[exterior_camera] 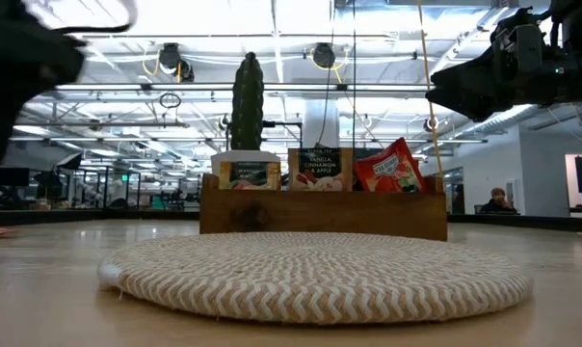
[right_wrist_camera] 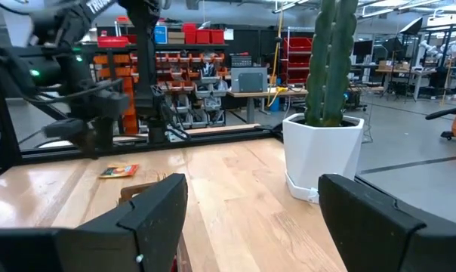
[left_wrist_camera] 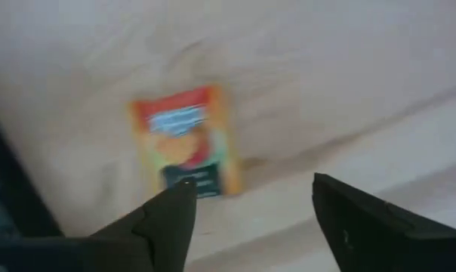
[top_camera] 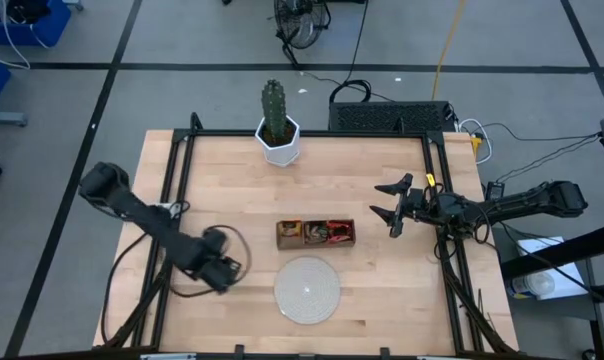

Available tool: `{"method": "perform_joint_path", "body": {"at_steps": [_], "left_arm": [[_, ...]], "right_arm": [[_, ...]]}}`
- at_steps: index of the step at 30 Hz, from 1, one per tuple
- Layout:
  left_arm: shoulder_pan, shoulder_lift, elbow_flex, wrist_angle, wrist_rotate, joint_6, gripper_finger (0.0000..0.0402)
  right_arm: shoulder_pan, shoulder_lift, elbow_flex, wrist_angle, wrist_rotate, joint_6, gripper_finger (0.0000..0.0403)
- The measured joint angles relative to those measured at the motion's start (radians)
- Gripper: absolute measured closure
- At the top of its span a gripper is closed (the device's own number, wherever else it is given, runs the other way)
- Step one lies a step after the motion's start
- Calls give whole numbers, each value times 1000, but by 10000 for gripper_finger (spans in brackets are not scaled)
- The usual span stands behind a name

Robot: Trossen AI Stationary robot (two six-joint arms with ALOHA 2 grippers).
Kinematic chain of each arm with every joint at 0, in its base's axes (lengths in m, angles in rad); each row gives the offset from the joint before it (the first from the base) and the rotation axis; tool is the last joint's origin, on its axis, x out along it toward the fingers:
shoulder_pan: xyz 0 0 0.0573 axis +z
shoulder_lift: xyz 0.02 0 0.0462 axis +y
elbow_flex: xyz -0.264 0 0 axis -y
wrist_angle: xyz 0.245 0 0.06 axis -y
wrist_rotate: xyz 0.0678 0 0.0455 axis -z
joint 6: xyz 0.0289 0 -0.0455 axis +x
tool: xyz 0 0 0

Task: Pick & Place Tea
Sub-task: Put the yellow tea bag into the left section of the wooden organizer

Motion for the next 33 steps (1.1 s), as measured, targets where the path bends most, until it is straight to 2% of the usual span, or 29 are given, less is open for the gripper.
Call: {"method": "perform_joint_path", "body": {"at_steps": [4, 8, 12, 18, 22, 24, 31, 33], "left_arm": [[-70, -114, -160, 31, 23, -202, 125], [-106, -174, -282, 28, 159, -357, 126], [-122, -176, -355, 78, 253, -394, 138], [-108, -181, -437, 341, 206, -391, 158], [-91, -179, -437, 407, 144, -369, 166], [-78, -179, -437, 427, 69, -323, 169], [-9, -173, -444, 472, -375, -160, 170], [19, -174, -443, 518, -451, -63, 169]], "right_arm": [[0, 0, 0, 0, 0, 0, 126], [0, 0, 0, 0, 0, 0, 124], [0, 0, 0, 0, 0, 0, 126], [0, 0, 0, 0, 0, 0, 124], [0, 0, 0, 0, 0, 0, 126], [0, 0, 0, 1, 0, 0, 125], [0, 0, 0, 0, 0, 0, 126], [0, 0, 0, 0, 0, 0, 126]]}}
